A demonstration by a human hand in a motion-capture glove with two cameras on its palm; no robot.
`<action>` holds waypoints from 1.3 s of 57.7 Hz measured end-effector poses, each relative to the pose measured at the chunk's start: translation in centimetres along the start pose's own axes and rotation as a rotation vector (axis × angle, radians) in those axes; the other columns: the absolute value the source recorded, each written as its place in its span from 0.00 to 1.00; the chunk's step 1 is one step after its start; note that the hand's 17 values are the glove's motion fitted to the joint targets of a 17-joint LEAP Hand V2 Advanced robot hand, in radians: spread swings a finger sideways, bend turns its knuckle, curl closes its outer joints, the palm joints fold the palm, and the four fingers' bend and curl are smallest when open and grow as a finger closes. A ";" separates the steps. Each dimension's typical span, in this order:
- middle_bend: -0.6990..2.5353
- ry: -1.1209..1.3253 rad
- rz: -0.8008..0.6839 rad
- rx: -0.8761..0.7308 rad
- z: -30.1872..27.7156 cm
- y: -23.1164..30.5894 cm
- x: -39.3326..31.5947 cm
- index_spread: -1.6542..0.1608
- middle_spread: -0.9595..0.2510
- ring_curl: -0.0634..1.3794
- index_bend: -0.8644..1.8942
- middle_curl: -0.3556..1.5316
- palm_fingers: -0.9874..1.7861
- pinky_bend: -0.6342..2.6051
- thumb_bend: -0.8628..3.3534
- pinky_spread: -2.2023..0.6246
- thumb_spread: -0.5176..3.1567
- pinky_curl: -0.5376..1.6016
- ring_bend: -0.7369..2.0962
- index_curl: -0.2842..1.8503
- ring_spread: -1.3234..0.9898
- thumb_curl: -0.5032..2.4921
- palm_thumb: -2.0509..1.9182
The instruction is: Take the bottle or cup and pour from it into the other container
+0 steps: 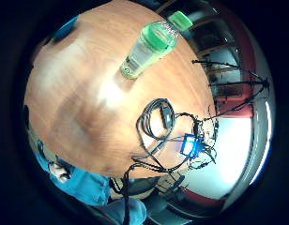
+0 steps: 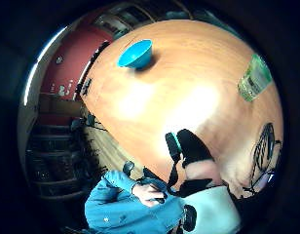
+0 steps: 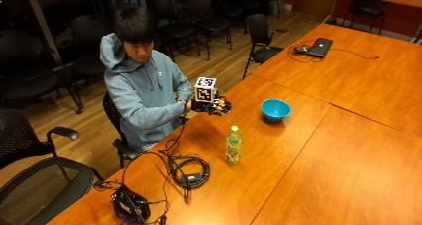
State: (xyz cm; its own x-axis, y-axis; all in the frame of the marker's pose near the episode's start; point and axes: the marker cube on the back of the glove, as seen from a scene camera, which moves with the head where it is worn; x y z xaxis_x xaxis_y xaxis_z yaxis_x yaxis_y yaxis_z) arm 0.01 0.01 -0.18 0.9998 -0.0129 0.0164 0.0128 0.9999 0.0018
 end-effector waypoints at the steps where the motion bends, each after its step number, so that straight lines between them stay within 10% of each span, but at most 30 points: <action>1: 0.27 -0.001 -0.001 0.001 0.0 0.0 0.0 0.84 0.81 0.07 0.38 0.21 0.45 0.32 0.27 0.82 0.24 0.28 0.34 0.16 0.60 0.20 0.63; 75: 0.27 -0.069 0.169 0.064 -3.6 3.8 13.2 0.77 0.83 0.22 0.37 0.34 0.41 0.37 0.20 0.87 0.40 0.36 0.38 0.26 0.64 0.28 0.69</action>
State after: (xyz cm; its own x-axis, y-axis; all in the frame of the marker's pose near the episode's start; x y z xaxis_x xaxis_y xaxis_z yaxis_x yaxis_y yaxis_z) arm 13.29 3.67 -3.55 0.9841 0.1529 0.0904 -0.1583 0.9858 0.0566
